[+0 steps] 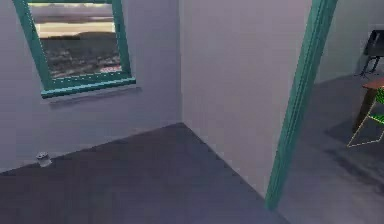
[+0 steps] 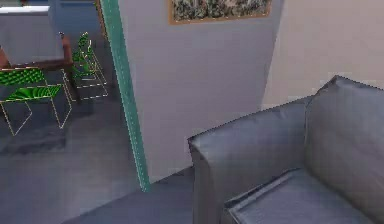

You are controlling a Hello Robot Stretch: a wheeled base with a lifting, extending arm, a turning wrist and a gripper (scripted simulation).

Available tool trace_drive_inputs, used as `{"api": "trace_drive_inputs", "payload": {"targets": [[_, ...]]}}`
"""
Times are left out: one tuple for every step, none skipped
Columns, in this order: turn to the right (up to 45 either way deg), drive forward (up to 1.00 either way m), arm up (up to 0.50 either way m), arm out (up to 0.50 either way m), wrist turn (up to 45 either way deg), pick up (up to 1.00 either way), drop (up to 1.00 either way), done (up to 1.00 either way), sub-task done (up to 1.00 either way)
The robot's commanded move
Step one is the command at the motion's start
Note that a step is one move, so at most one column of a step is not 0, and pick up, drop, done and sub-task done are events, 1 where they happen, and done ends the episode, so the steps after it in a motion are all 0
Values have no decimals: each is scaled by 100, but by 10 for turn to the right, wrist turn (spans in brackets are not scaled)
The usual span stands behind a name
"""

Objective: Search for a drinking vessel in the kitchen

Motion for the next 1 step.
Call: {"api": "trace_drive_inputs", "payload": {"targets": [[-360,0,0,0,0,0,0,0,0]]}}
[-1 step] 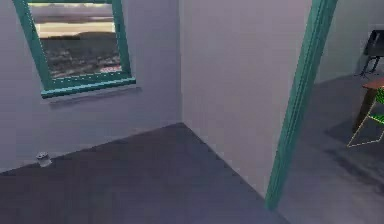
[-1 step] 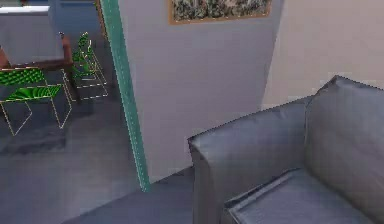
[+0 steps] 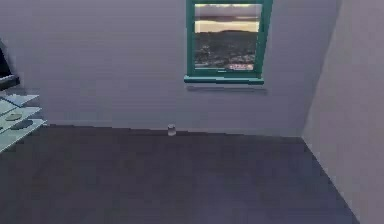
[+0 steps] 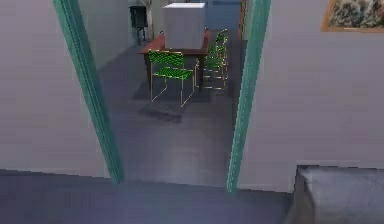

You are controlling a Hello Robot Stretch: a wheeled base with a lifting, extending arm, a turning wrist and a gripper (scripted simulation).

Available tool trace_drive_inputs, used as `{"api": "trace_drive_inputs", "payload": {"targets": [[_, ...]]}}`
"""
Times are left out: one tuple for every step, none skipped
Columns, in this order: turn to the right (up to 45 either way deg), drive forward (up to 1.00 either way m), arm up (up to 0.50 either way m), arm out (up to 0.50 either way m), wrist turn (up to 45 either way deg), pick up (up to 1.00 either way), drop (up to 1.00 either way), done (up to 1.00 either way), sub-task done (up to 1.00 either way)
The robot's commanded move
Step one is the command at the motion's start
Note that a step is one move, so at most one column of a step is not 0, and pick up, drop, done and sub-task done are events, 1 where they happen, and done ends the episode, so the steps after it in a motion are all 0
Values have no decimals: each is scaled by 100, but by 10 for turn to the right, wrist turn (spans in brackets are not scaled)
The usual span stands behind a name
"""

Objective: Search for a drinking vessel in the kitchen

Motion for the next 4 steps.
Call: {"api": "trace_drive_inputs", "payload": {"targets": [[0,20,0,0,0,0,0,0,0],[450,0,0,0,0,0,0,0,0],[420,0,0,0,0,0,0,0,0],[0,90,0,0,0,0,0,0,0]]}}
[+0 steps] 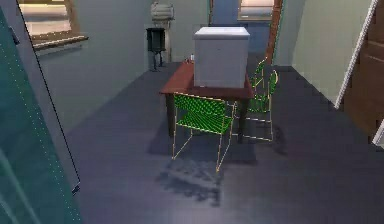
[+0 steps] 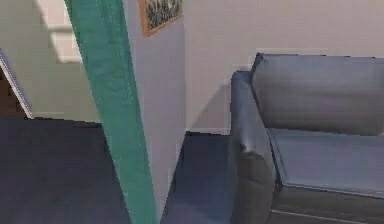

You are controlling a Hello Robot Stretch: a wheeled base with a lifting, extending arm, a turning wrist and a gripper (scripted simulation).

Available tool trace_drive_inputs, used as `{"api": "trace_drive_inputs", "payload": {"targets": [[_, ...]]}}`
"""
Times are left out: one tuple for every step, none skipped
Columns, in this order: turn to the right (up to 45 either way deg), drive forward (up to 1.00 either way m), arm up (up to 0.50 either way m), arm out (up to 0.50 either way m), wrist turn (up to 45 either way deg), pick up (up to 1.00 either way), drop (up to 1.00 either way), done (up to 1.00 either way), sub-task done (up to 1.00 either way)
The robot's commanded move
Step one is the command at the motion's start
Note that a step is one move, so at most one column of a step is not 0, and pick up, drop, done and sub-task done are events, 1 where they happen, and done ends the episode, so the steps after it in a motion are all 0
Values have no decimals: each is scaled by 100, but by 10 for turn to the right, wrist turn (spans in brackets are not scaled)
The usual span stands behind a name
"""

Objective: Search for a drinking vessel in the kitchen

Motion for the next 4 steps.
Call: {"api": "trace_drive_inputs", "payload": {"targets": [[120,0,0,0,0,0,0,0,0],[0,45,0,0,0,0,0,0,0],[270,0,0,0,0,0,0,0,0],[30,0,0,0,0,0,0,0,0]]}}
